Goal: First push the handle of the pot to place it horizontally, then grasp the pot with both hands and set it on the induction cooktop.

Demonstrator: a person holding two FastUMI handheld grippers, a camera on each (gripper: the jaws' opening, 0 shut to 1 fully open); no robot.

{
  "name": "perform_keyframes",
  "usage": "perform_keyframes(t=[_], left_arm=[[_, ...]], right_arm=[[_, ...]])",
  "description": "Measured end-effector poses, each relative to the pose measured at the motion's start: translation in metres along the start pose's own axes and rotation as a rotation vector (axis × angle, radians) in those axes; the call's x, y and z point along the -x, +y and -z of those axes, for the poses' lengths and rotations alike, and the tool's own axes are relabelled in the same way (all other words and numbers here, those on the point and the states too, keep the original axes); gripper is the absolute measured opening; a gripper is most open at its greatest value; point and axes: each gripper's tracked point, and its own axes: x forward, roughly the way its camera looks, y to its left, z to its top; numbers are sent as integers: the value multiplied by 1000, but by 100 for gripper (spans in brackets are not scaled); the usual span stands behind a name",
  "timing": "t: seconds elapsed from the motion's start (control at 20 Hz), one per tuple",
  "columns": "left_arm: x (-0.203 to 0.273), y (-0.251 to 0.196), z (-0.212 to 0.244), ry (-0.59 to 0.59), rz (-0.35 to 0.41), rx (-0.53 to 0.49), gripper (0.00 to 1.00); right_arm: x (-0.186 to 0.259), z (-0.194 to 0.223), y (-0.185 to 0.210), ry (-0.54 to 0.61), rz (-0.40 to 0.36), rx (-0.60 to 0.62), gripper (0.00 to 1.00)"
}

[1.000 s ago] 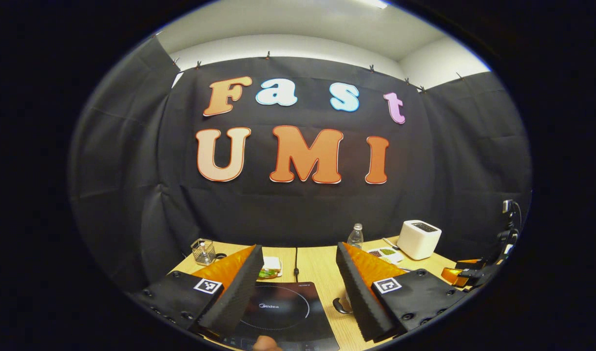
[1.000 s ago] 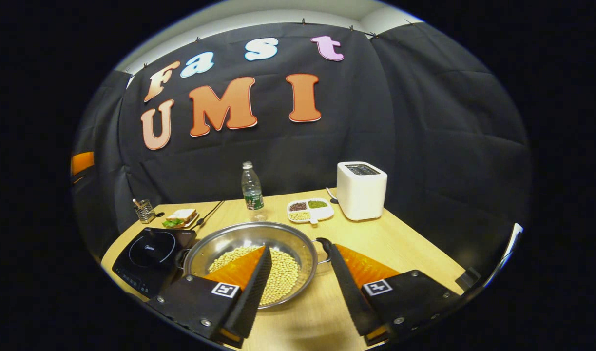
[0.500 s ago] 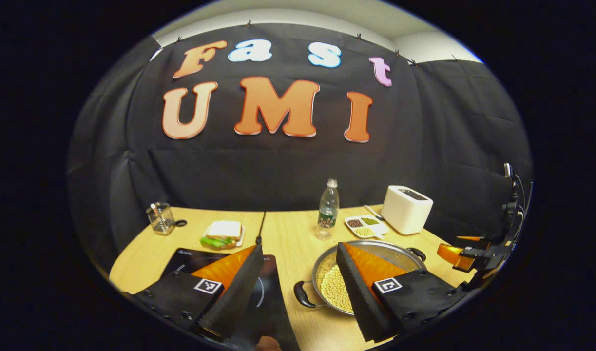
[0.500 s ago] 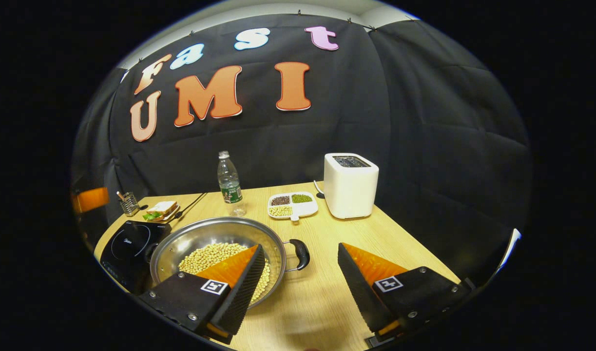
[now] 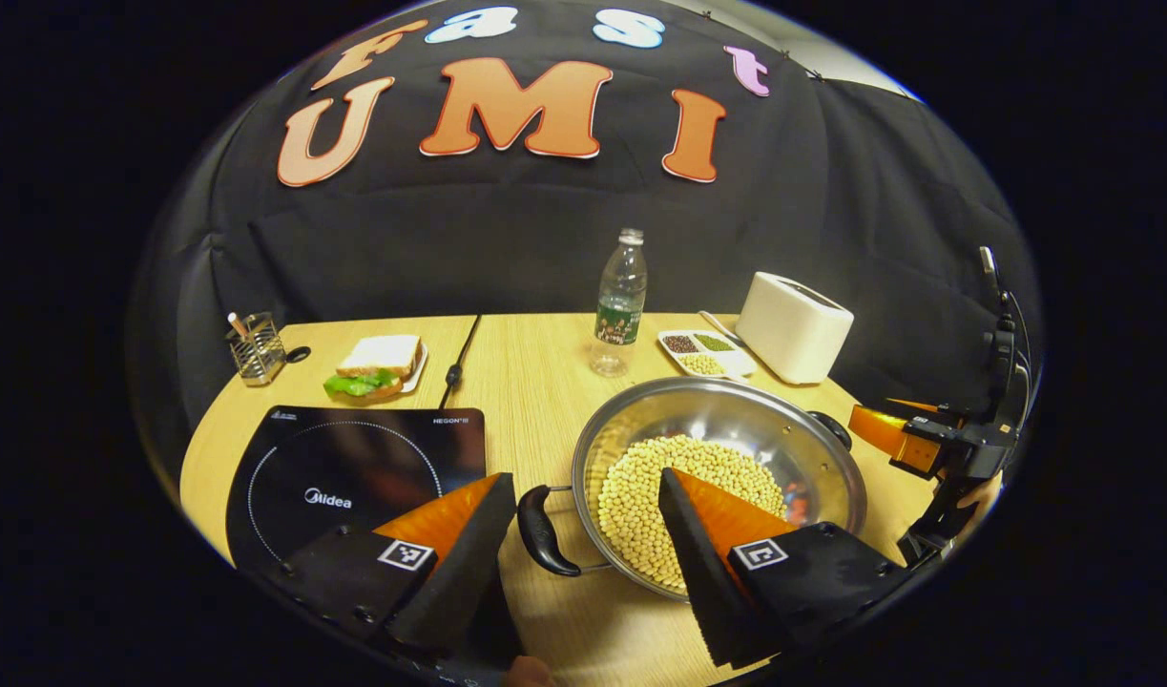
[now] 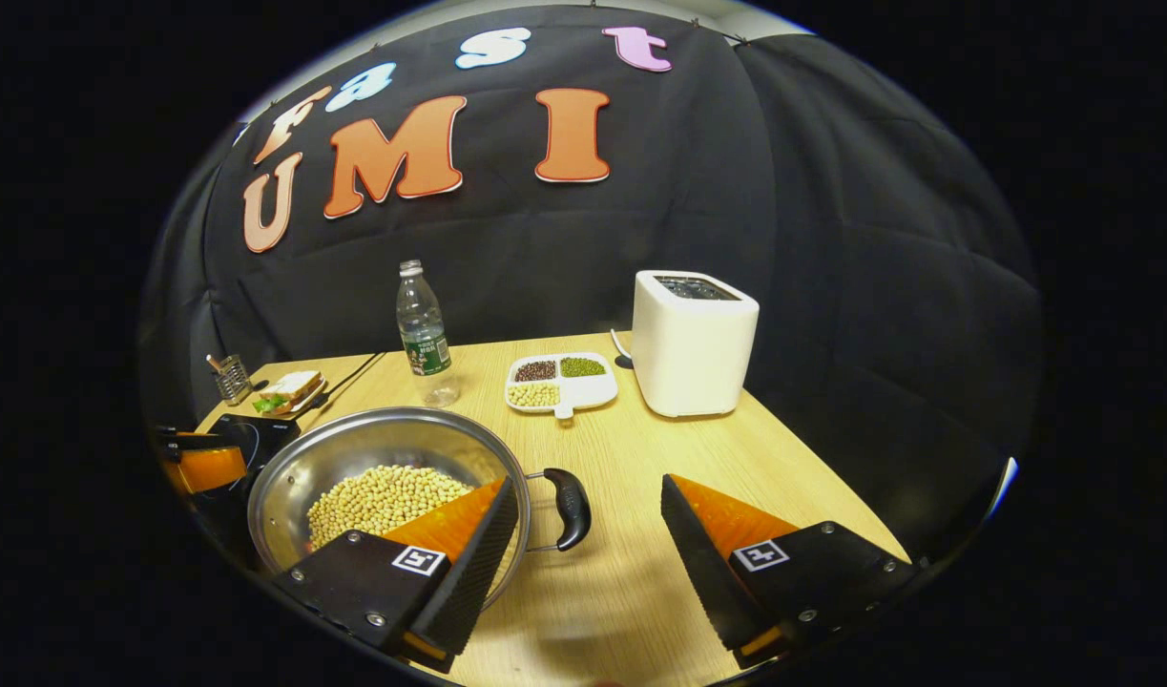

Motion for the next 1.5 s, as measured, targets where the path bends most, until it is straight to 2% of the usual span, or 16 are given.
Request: perform_keyframes(t=[0.5,0.8,0.9,0.95,1.0,1.05,1.1,1.15,1.2,1.25,1.5], left_arm=[[-25,9,25,97,-39,6,98],[-43,10,38,181,-53,-17,99],[-46,10,40,212,-59,-30,98],[-48,13,40,223,-73,-53,98],[-49,25,43,256,-121,-99,97],[-49,21,42,253,-116,-102,85],[-50,21,39,269,-124,-85,74],[-48,23,45,302,-143,-59,66],[-53,23,41,294,-144,-45,63],[-55,22,43,297,-134,-41,59],[-41,23,35,288,-109,-12,56]], right_arm=[[-25,23,27,106,-84,25,94],[-41,37,38,202,-128,-45,92],[-47,46,35,241,-111,-60,83],[-50,50,32,260,-110,-65,76],[-44,45,33,257,-113,-84,69],[-46,46,33,274,-122,-100,62],[-45,48,33,280,-125,-115,60],[-45,49,33,291,-120,-127,54],[-41,49,32,299,-112,-142,48],[-40,49,32,309,-109,-151,50],[-24,37,36,303,-107,-182,48]])
